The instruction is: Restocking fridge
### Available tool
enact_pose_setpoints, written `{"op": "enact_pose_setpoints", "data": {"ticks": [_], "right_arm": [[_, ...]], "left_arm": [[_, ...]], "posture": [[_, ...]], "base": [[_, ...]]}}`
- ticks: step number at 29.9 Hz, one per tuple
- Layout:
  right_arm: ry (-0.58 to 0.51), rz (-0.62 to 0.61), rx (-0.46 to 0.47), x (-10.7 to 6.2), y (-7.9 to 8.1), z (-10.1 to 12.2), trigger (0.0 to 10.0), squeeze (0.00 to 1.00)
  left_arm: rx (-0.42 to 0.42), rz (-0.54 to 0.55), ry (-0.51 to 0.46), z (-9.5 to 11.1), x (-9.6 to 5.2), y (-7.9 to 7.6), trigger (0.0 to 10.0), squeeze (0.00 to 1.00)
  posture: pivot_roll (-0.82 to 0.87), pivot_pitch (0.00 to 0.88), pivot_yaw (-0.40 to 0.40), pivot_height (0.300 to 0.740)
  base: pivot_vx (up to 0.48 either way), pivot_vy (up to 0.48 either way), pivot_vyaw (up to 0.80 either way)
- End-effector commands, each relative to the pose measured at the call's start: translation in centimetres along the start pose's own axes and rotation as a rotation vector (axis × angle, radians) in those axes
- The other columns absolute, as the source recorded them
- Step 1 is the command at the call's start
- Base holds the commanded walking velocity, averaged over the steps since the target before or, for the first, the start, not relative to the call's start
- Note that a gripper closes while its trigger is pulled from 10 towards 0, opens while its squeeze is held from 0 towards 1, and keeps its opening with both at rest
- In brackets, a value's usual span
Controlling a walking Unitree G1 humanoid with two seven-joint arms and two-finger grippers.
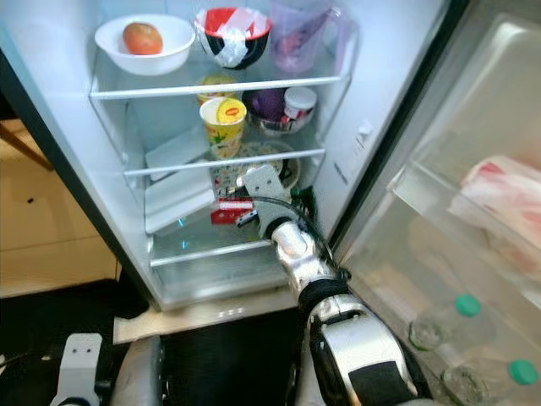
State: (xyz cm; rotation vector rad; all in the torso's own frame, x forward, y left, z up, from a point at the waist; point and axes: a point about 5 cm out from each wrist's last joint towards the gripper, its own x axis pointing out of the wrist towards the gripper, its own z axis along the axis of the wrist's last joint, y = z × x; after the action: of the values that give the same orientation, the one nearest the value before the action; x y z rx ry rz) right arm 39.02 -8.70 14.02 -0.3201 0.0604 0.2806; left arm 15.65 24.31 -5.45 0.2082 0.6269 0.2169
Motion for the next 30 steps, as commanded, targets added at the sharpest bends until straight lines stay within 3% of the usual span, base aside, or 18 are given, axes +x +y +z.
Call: {"op": "enact_pose_setpoints", "data": {"ticks": [1,5,10,14,24,26,28,29,30], "right_arm": [[-0.002,-0.090,0.014,0.3,-2.0,1.0,10.0,0.00],[-0.040,-0.189,-0.018,0.7,-4.5,3.1,10.0,0.00],[-0.072,-0.241,-0.065,0.8,-6.1,4.8,10.0,0.00],[-0.079,-0.310,-0.083,0.9,-8.3,7.0,10.0,0.00],[-0.084,-0.416,-0.093,0.5,-11.0,9.2,10.0,0.00],[-0.091,-0.421,-0.098,0.5,-11.3,9.7,10.0,0.00],[-0.096,-0.419,-0.126,0.5,-11.6,10.3,10.0,0.00],[-0.096,-0.419,-0.126,0.5,-11.6,10.3,10.0,0.00],[-0.099,-0.424,-0.158,0.5,-11.7,10.8,10.0,0.00]], "left_arm": [[0.001,0.008,0.044,-1.4,-1.0,0.5,10.0,0.00],[0.004,0.003,0.042,-1.7,-2.0,0.8,10.0,0.00],[0.004,0.005,0.038,-1.6,-2.6,1.0,10.0,0.00],[-0.013,0.032,0.026,-1.3,-3.5,1.7,10.0,0.00],[-0.037,0.077,0.020,-1.3,-5.7,2.8,10.0,0.00],[-0.036,0.081,-0.012,-0.6,-6.1,3.1,10.0,0.00],[0.013,0.032,-0.155,2.8,-6.7,3.0,10.0,0.00],[0.013,0.032,-0.155,2.8,-6.7,3.0,10.0,0.00],[0.033,-0.004,-0.267,6.0,-7.3,2.6,10.0,0.00]], "posture": [[0.25,0.277,-0.083,0.515],[0.26,0.301,-0.076,0.515],[0.27,0.311,-0.077,0.515],[0.31,0.344,-0.088,0.515],[0.35,0.372,-0.092,0.515],[0.37,0.386,-0.095,0.515],[0.37,0.393,-0.098,0.515],[0.37,0.393,-0.098,0.515],[0.39,0.399,-0.102,0.515]], "base": [[0.000,0.000,0.00],[0.000,0.000,0.00],[0.000,0.000,0.00],[0.000,0.000,0.00],[0.000,0.000,0.00],[0.000,0.000,0.00],[0.000,0.000,0.00],[0.000,0.000,0.00],[0.000,0.000,0.00]]}}
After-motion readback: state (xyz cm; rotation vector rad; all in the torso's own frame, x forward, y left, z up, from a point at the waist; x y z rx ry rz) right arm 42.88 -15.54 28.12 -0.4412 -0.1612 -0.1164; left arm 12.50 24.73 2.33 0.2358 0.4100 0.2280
